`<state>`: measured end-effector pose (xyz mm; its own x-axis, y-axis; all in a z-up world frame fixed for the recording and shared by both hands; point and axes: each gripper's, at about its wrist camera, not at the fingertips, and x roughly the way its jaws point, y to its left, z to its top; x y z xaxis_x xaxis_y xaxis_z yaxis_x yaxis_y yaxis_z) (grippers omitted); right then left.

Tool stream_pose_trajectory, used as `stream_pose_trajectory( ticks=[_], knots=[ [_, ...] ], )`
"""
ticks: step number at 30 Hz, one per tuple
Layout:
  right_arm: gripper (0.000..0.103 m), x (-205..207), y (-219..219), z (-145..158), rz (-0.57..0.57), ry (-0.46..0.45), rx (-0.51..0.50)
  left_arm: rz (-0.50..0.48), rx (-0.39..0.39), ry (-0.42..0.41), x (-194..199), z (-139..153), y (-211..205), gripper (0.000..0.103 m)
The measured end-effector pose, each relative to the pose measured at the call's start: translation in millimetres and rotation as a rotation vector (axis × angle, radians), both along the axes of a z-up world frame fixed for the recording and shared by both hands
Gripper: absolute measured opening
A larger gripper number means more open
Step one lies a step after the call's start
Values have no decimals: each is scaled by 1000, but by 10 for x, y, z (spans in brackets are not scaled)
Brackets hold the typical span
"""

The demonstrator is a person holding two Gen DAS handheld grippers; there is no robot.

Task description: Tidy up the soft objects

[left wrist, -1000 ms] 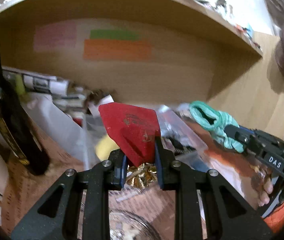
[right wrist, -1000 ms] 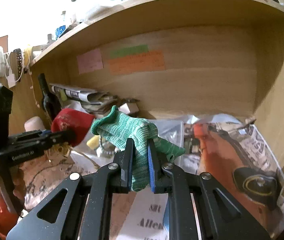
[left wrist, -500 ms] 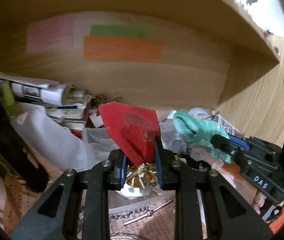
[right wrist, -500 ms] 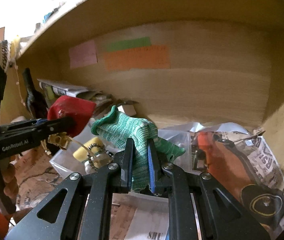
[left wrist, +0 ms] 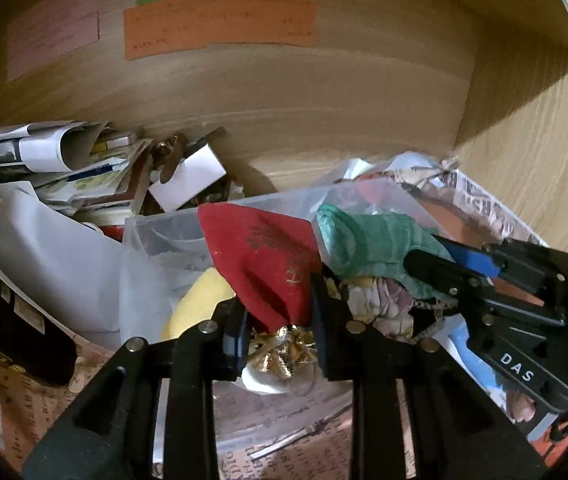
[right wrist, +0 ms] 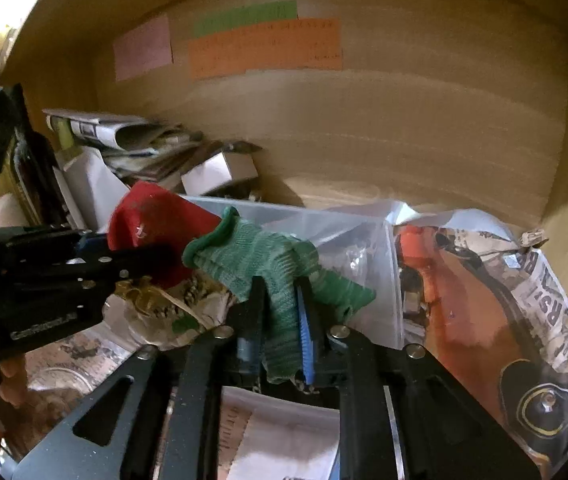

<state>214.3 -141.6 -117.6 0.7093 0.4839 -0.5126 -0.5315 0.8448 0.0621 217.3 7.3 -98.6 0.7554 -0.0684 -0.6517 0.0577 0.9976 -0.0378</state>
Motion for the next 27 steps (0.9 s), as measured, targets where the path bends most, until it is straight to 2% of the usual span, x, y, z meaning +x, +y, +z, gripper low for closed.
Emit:
stream_pose_trajectory(
  ticks=[3, 5, 7, 8, 16, 21, 27],
  knots=[
    [30, 9, 0, -14, 4, 17, -2, -1, -8, 2, -69, 6, 21, 36],
    [49, -9, -8, -6, 6, 14, 3, 19, 1, -18, -123, 23, 36, 51],
    [62, -22, -19, 3, -12, -6, 3, 30, 4, -42, -177, 53, 55, 59],
    [65, -39, -29, 19, -20, -20, 4, 34, 5, -55, -216, 81, 62, 59],
    [65, -195, -142, 243, -14, -64, 63, 49, 6, -149, -508, 368, 114, 59],
    [65, -443, -241, 498, 8, -139, 103, 39, -1, -256, -807, 638, 75, 59],
    [65, -774, -398, 801, 32, -240, 163, 24, -36, -379, -1163, 915, 57, 65]
  ],
)
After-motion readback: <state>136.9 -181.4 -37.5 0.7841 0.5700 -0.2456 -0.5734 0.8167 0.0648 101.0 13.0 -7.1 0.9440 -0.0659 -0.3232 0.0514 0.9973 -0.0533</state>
